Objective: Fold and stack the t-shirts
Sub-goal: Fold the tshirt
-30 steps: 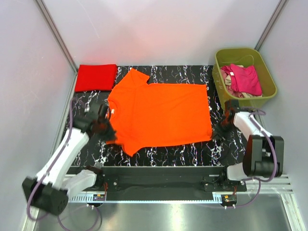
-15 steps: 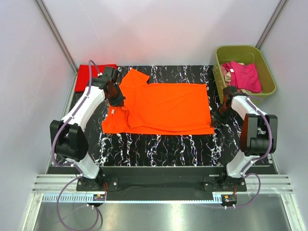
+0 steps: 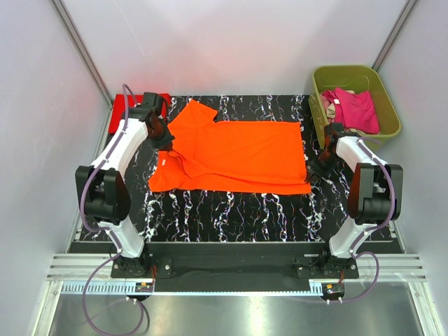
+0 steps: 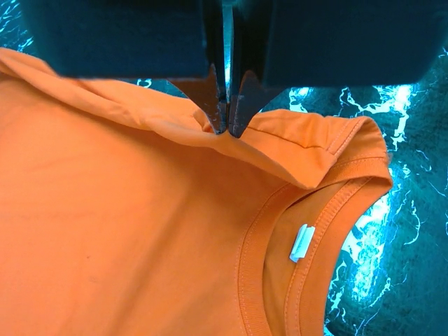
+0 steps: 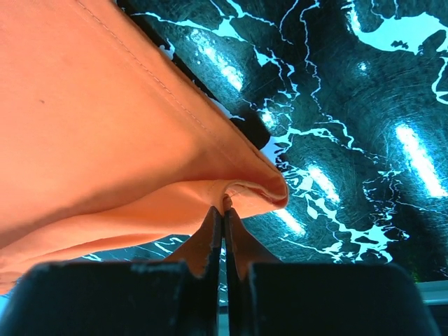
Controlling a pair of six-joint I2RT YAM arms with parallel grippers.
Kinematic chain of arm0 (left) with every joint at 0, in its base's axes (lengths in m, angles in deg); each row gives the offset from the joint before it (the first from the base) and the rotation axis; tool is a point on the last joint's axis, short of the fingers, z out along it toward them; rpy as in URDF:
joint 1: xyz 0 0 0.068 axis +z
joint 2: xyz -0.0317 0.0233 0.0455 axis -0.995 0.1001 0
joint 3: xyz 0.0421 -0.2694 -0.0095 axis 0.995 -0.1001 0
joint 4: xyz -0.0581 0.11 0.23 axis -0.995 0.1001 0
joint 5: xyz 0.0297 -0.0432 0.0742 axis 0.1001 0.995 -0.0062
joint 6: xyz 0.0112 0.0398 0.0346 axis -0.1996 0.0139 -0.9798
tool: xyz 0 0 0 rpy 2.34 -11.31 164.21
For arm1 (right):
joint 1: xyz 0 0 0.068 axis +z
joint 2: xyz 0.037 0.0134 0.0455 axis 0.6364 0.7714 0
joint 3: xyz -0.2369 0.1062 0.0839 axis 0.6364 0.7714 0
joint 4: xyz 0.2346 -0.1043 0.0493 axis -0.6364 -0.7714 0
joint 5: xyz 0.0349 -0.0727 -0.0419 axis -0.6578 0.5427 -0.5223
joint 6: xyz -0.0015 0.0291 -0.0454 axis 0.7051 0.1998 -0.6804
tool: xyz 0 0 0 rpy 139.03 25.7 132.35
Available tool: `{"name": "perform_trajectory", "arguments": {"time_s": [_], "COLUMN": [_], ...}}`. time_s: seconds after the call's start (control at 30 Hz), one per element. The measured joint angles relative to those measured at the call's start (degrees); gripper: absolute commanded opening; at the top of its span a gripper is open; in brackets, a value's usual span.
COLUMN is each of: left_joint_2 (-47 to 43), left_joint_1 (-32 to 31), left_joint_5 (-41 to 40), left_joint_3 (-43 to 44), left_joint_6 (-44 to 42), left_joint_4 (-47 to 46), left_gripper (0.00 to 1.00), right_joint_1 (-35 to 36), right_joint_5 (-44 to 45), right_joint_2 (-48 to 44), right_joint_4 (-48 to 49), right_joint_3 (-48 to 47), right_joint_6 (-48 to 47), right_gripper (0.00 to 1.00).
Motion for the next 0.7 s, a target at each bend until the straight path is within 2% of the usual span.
{"name": "perform_trajectory", "arguments": {"time_s": [0.4,0.7], "left_joint_2": [1.8,4.6], "left_joint_1": [2.0,2.0], "left_joint_5": [1.5,2.0], "left_joint_3": [0.4,4.6], "left_joint_6": [-1.5,-2.2], "left_joint_4": [0.2,0.3], "left_gripper": [0.0,0.0], "right_joint_1": [0.2,0.5], "right_joint_5": [-1.1,-0.9], "right_joint_2": [0.2,0.3], "right_joint_4": [2.5,6.9], "right_joint_3": [0.0,0.6], "right_joint_6": [2.9,6.3], "right_gripper": [0.01,0.01]}}
